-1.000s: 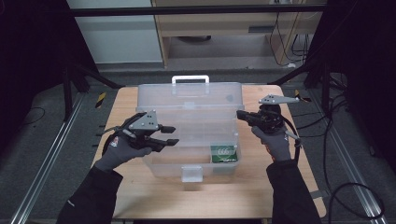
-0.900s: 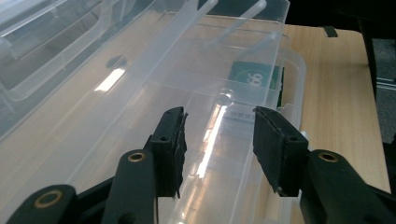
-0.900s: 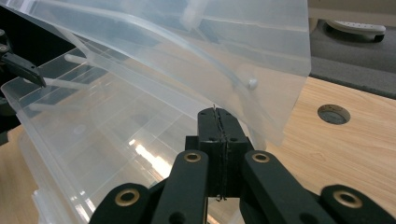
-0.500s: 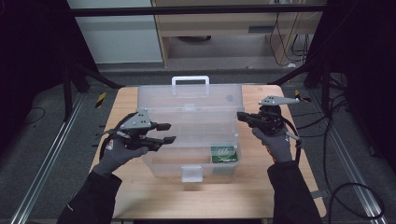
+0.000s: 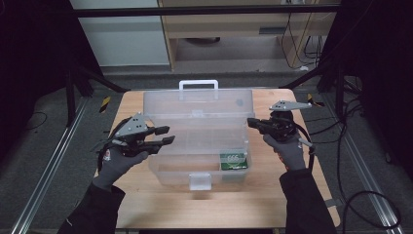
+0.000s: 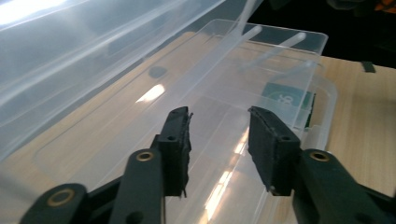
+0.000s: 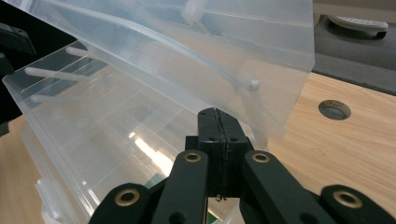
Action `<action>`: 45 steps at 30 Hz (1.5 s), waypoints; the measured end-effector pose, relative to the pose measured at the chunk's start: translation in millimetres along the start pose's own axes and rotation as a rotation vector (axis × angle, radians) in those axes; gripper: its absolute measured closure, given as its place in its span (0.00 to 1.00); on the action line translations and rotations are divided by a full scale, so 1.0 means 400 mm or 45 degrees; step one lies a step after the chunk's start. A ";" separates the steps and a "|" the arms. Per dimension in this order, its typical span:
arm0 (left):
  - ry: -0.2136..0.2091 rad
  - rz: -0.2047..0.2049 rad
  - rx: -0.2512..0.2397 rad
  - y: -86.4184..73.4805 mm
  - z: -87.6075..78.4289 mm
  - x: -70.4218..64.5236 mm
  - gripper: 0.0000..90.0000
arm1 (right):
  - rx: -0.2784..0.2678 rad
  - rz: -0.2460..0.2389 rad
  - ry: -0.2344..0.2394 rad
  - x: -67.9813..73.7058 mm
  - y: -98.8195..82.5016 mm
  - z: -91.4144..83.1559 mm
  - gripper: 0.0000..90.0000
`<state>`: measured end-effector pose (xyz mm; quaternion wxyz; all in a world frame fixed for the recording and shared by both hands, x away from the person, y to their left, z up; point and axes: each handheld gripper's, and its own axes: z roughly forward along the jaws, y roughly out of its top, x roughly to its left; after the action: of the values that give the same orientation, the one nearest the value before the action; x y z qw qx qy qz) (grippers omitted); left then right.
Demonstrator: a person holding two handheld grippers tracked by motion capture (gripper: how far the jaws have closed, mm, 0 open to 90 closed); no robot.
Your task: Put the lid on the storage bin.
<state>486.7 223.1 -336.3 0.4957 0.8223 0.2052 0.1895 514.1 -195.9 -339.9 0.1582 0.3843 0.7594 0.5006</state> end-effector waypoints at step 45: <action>0.241 -0.227 0.093 -0.132 -0.074 0.041 0.95 | 0.133 -0.084 -0.036 0.039 -0.077 -0.032 1.00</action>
<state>477.3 275.8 -368.9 0.4588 0.7967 0.3300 0.2139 482.9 -198.9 -359.1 0.1650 0.3739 0.7945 0.4492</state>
